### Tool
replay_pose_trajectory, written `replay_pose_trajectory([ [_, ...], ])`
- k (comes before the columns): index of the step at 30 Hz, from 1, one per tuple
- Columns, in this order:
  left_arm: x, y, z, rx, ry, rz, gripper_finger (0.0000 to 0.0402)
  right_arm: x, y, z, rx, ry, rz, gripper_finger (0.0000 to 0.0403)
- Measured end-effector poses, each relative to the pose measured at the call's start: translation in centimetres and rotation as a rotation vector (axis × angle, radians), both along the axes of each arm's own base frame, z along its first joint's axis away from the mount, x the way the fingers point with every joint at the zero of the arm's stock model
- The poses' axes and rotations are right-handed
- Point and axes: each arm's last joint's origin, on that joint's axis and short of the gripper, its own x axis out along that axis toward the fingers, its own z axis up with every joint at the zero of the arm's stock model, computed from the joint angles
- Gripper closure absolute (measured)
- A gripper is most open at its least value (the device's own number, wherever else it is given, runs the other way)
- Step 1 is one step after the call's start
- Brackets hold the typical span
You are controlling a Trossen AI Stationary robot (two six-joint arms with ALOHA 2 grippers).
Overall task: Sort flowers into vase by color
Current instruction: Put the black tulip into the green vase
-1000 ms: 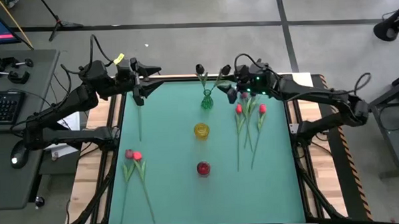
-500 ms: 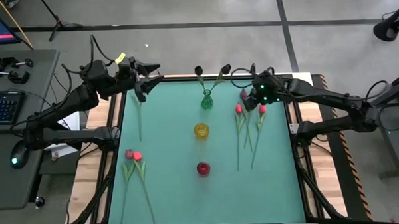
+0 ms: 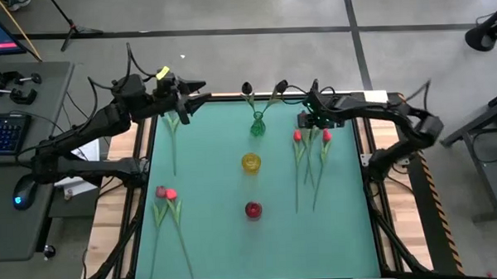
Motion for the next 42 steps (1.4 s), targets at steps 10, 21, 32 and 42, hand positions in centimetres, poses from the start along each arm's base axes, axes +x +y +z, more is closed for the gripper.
replay_pose_trajectory([
  [10, 0.0, 0.0, 0.0, 0.000, -0.002, 0.000, 0.0117, -0.7, -2.1, -1.9, -0.007, 0.045, -0.148, 0.0210],
  [21, -0.1, -0.1, 0.1, 0.004, -0.004, -0.006, 0.0117, -1.5, -1.8, 0.1, -0.049, -0.001, -0.155, 0.0243],
  [32, -0.1, -0.1, 0.1, 0.028, 0.005, -0.006, 0.0117, -1.5, -1.3, -0.2, -0.021, 0.049, -0.151, 0.0249],
  [42, -0.1, -0.1, 0.1, 0.026, 0.005, -0.008, 0.0117, -0.7, -1.5, -1.9, 0.019, 0.058, -0.145, 0.0249],
])
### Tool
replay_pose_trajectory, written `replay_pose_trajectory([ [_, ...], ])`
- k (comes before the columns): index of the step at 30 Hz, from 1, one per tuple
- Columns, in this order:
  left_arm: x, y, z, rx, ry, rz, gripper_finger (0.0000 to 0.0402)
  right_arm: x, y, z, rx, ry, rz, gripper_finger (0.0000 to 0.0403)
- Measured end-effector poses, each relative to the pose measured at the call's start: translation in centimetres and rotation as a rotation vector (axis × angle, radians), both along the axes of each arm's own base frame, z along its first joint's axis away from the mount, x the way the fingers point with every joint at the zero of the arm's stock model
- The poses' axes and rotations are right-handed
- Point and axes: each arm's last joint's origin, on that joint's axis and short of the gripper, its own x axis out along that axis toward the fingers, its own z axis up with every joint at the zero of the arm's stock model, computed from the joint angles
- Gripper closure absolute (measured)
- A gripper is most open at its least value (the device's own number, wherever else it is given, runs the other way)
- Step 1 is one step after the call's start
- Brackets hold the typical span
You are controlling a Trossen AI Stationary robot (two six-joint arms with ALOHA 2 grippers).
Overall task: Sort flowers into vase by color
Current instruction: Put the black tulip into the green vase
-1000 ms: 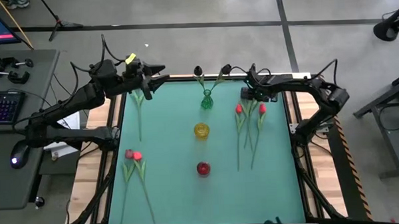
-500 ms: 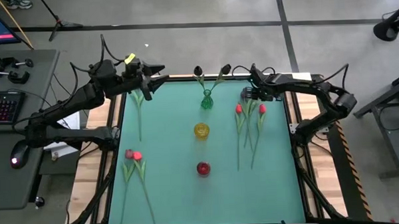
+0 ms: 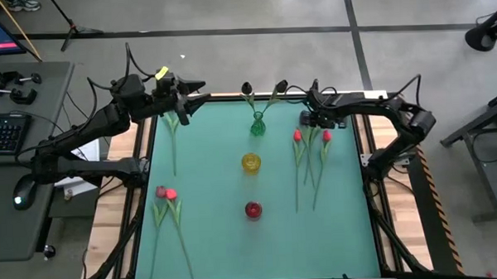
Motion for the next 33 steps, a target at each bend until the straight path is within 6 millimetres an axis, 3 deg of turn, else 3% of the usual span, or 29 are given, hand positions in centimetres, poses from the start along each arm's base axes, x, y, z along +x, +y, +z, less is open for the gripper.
replay_pose_trajectory([
  [16, -0.3, -0.1, 0.1, 0.004, -0.005, 0.000, 0.0117, 1.8, 0.8, 0.5, 0.001, -0.026, 0.103, 0.0249],
  [33, -1.6, -0.8, 0.4, -0.002, 0.009, 0.008, 0.0117, 2.8, 3.7, 0.3, 0.097, 0.014, 0.208, 0.0249],
])
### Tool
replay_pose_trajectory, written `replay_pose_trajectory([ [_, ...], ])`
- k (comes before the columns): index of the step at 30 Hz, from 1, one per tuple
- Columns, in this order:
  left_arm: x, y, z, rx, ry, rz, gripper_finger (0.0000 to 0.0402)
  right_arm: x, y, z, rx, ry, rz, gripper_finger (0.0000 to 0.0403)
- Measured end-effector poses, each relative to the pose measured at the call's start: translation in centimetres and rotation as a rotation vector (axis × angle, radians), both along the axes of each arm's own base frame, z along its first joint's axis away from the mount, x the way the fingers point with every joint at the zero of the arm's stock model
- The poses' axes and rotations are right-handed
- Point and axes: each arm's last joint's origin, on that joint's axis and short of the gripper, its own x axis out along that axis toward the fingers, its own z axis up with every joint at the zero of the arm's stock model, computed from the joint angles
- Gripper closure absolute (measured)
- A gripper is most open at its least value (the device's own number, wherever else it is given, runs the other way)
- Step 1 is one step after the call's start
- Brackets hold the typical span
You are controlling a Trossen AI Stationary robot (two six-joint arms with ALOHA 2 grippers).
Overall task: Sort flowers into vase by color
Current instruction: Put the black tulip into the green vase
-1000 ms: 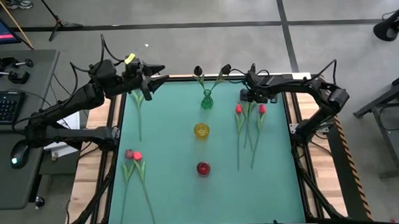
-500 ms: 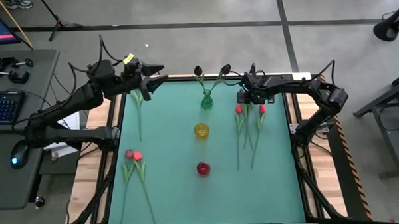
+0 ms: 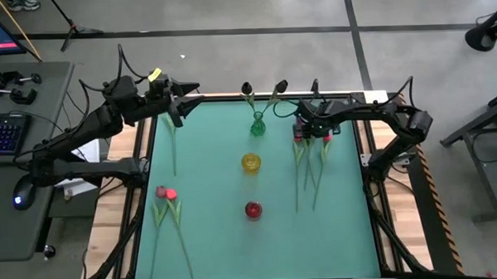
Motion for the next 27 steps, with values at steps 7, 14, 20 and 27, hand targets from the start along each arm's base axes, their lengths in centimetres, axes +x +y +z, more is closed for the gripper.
replay_pose_trajectory([
  [7, -0.4, -0.2, 0.2, 0.007, -0.013, 0.002, 0.0117, 0.1, 0.4, 0.7, 0.001, -0.034, 0.014, 0.0249],
  [14, -0.5, -0.2, 0.3, 0.039, -0.005, 0.011, 0.0117, -0.8, 0.8, 2.3, -0.018, -0.041, 0.037, 0.0249],
  [20, -0.5, -0.2, 0.3, 0.040, -0.005, 0.012, 0.0117, -0.9, 1.5, 2.1, 0.023, -0.010, 0.056, 0.0249],
  [27, -0.5, -0.2, 0.3, 0.041, -0.005, 0.012, 0.0117, -0.2, 3.0, 2.1, 0.057, -0.008, 0.109, 0.0249],
])
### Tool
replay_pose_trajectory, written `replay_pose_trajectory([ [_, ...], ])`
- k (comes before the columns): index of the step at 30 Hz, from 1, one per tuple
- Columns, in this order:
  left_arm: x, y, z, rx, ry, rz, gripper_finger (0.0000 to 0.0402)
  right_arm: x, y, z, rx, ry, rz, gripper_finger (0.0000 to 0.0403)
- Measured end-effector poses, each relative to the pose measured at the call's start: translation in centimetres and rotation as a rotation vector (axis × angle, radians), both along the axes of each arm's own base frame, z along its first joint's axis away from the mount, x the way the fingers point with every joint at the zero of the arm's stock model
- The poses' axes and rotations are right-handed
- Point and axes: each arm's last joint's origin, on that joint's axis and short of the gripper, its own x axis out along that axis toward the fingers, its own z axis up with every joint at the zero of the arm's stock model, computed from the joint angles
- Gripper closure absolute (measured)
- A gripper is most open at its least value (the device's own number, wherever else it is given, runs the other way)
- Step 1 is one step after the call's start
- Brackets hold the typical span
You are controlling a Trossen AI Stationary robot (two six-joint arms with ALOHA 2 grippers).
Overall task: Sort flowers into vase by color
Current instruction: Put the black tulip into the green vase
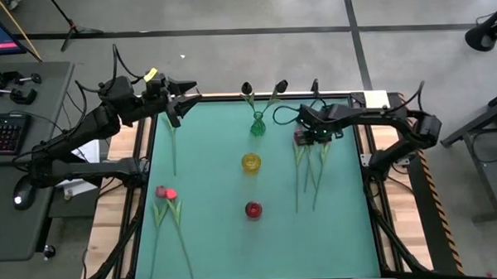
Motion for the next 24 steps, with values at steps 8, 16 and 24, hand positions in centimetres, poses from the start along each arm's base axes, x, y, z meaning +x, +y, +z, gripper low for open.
replay_pose_trajectory([
  [8, 0.0, 0.0, 0.0, 0.000, 0.000, 0.009, 0.0117, 0.2, 0.6, 0.0, -0.063, 0.028, -0.041, 0.0249],
  [16, 0.0, 0.0, 0.0, 0.000, 0.000, 0.009, 0.0117, 0.2, 0.6, 0.0, -0.061, 0.025, -0.064, 0.0249],
  [24, 0.0, 0.0, 0.0, -0.001, 0.000, 0.009, 0.0117, -0.7, 0.5, -1.3, -0.005, 0.023, -0.119, 0.0249],
])
